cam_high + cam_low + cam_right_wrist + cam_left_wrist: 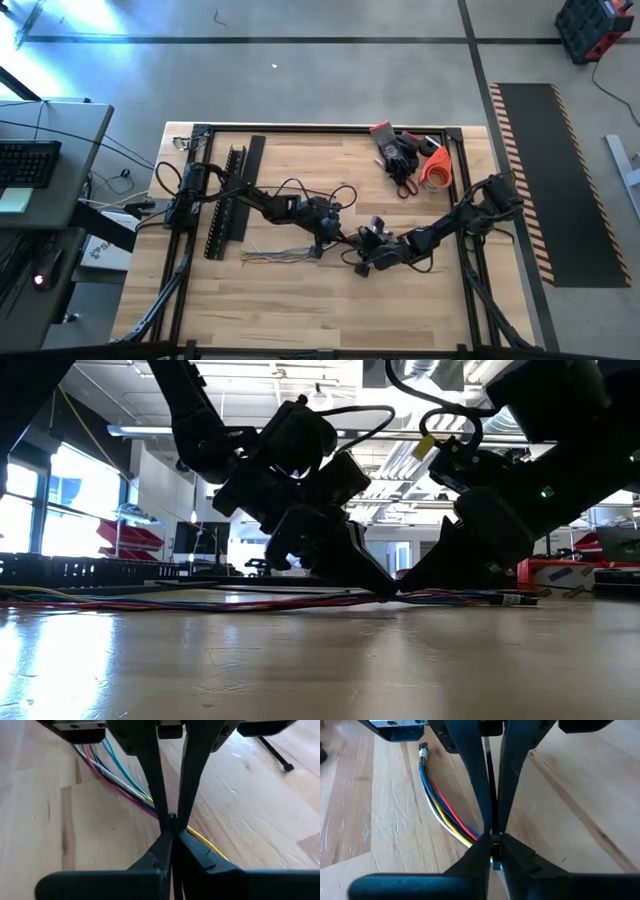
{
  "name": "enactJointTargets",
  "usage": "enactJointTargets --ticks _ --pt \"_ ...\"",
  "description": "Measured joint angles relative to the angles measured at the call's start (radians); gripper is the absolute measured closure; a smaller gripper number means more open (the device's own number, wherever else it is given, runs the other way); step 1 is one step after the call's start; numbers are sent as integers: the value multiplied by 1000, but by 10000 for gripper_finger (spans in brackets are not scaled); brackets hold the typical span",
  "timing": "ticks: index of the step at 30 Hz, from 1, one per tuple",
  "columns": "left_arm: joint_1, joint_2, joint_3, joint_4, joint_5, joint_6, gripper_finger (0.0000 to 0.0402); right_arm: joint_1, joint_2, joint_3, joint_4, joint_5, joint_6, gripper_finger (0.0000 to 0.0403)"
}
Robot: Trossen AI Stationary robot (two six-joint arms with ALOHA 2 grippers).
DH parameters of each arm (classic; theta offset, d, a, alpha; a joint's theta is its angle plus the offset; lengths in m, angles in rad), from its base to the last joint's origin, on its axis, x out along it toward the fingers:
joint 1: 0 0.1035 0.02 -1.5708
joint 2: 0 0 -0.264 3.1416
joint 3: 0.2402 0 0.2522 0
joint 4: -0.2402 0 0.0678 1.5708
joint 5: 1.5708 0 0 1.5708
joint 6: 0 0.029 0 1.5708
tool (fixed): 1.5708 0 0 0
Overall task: Ziptie cables
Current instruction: Wrap the cables together using the left black zip tie
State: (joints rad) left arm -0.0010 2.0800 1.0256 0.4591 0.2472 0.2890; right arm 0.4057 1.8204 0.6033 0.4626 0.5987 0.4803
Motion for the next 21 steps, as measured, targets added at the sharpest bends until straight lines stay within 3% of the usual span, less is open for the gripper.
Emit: enactJointTargets --ticks 9,21 --pt "-12 2 1 28 10 0 305 1 1 -2 -27 3 -14 401" --pt "-13 3 1 44 2 14 323 4 0 -2 3 0 -63 402"
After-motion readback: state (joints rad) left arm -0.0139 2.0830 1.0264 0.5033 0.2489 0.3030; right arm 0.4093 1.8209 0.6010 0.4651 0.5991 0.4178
